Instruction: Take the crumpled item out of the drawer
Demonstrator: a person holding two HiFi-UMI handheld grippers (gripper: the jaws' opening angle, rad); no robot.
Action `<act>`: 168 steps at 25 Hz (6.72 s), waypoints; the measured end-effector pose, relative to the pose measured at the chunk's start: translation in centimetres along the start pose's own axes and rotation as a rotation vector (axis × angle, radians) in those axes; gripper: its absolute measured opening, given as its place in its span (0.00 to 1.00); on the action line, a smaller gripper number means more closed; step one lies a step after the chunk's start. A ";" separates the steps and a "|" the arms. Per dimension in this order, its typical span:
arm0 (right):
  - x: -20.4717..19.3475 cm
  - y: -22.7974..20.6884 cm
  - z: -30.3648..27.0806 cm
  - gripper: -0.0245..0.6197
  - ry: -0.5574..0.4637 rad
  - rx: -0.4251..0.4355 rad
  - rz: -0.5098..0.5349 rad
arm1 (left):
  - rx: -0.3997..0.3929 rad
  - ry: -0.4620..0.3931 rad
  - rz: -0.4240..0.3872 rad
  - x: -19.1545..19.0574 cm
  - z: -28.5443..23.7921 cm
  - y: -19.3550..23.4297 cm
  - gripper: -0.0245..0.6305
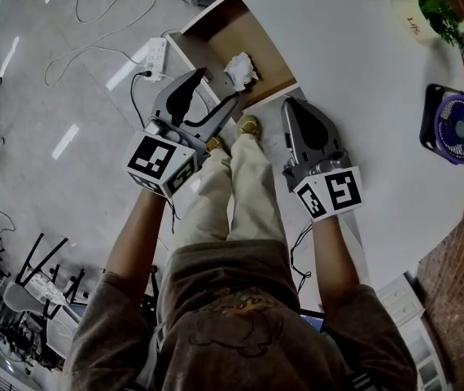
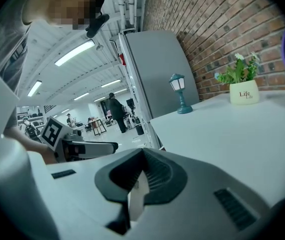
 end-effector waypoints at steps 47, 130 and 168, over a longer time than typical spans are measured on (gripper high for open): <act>-1.5 -0.1 0.2 0.03 0.028 -0.043 -0.071 | -0.488 0.802 -0.941 -8.7 -17.2 3.6 0.52; 4.2 1.0 1.6 0.03 0.032 0.007 -0.035 | -0.398 0.817 -1.092 -0.5 -12.8 2.5 0.23; 21.6 2.5 8.4 0.03 -0.115 0.061 0.223 | -0.080 0.087 -0.501 23.4 8.2 -9.0 0.23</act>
Point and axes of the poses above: the fingertips, and each gripper's own axes: z backward along the fingers, y to its left, x out of its top, the point moved 8 cm from there along z, backward along the fingers, and after that the axes turned 6 degrees about y, right-handed, at the moved point
